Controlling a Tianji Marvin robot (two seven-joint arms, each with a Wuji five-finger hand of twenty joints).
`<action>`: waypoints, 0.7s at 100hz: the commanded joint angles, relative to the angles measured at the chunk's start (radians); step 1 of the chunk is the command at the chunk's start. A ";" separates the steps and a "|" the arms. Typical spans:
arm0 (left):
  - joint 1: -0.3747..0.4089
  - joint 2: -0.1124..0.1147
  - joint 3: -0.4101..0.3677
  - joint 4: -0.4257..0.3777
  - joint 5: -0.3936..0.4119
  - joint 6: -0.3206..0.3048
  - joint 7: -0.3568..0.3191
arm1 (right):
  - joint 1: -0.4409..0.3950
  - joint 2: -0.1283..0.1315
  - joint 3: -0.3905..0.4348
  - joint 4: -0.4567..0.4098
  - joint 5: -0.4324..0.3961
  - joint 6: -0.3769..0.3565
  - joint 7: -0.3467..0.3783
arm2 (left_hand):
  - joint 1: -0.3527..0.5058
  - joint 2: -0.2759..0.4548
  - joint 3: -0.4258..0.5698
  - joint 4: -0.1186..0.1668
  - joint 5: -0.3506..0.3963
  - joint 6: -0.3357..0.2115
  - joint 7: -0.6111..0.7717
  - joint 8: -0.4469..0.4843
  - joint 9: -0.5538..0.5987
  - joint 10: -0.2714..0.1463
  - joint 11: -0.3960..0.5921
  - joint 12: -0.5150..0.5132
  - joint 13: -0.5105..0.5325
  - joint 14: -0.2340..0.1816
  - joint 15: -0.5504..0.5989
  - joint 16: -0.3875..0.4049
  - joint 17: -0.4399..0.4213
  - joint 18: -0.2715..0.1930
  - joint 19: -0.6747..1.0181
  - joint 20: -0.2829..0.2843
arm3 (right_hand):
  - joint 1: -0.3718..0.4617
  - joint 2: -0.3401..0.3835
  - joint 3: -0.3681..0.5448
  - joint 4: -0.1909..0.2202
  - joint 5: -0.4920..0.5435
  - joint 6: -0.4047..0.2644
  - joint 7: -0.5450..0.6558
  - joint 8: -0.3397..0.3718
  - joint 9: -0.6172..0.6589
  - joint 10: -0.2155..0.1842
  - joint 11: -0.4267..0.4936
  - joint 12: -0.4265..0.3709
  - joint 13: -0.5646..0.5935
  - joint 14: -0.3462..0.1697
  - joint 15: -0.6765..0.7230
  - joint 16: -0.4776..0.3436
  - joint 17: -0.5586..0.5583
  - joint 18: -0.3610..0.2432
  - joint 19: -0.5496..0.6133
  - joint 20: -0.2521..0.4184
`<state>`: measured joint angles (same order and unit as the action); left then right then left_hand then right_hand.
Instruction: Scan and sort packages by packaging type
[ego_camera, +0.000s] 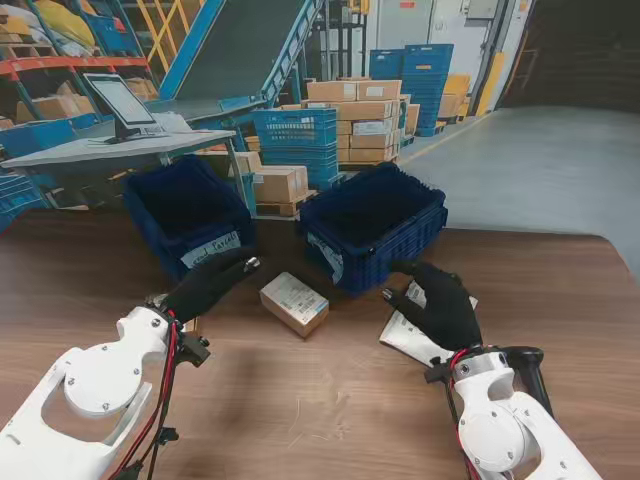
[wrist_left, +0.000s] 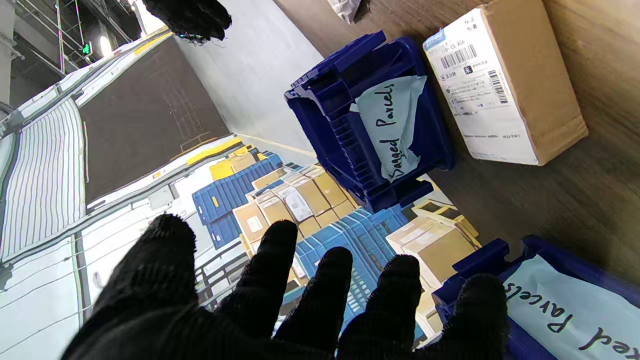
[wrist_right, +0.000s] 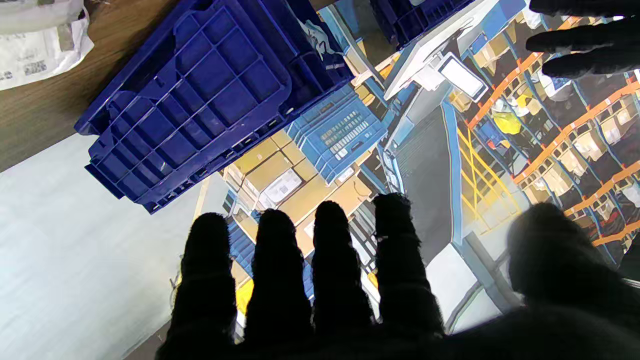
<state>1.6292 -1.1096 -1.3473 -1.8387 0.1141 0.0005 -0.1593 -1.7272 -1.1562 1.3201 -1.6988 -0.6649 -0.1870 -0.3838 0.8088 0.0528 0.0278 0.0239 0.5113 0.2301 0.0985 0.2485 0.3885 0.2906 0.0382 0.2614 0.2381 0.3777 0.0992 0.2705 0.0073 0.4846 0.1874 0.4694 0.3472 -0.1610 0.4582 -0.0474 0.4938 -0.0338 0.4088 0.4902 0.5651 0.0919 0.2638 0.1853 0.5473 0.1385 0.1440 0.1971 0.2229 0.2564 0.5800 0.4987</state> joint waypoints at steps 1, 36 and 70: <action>0.006 -0.003 0.002 -0.008 -0.001 -0.005 -0.013 | -0.003 -0.002 -0.003 0.001 -0.004 -0.007 0.019 | -0.007 0.034 -0.043 0.001 0.009 -0.030 0.002 0.010 -0.010 -0.012 -0.001 -0.010 -0.023 0.003 -0.023 -0.002 0.003 -0.009 -0.028 0.013 | 0.031 0.011 -0.005 0.059 -0.006 -0.002 -0.013 0.001 -0.012 0.008 0.007 0.008 -0.004 -0.005 -0.004 0.016 -0.007 -0.003 -0.002 0.009; 0.021 0.001 -0.008 -0.022 0.017 -0.010 -0.019 | -0.011 -0.002 0.003 -0.007 -0.008 -0.010 0.014 | -0.008 0.035 -0.043 0.000 0.010 -0.032 0.002 0.010 -0.008 -0.014 -0.001 -0.009 -0.020 0.003 -0.022 -0.001 0.004 -0.007 -0.028 0.013 | 0.030 0.010 -0.004 0.058 -0.005 -0.001 -0.016 0.003 -0.011 0.009 0.008 0.009 -0.005 -0.004 -0.004 0.016 -0.007 -0.003 -0.002 0.011; 0.009 -0.002 0.006 -0.015 0.014 -0.017 -0.009 | -0.018 0.001 0.037 -0.022 -0.004 0.032 0.044 | -0.006 0.034 -0.043 0.000 0.013 -0.030 0.004 0.010 -0.004 -0.014 -0.001 -0.009 -0.020 0.002 -0.022 -0.001 0.005 -0.009 -0.027 0.013 | 0.018 -0.001 -0.006 0.053 -0.059 0.033 -0.046 -0.002 -0.042 0.025 0.014 0.017 -0.018 0.000 -0.004 0.018 -0.013 -0.007 -0.004 0.012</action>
<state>1.6382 -1.1073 -1.3460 -1.8470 0.1316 -0.0155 -0.1495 -1.7392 -1.1560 1.3478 -1.7140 -0.6658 -0.1683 -0.3656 0.8088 0.0528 0.0278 0.0239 0.5155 0.2301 0.0985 0.2486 0.3886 0.2906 0.0382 0.2614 0.2381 0.3776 0.0991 0.2705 0.0073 0.4846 0.1873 0.4696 0.3472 -0.1612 0.4582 -0.0474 0.4680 -0.0052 0.3790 0.4897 0.5527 0.1019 0.2678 0.1937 0.5469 0.1385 0.1440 0.1971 0.2174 0.2560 0.5800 0.4987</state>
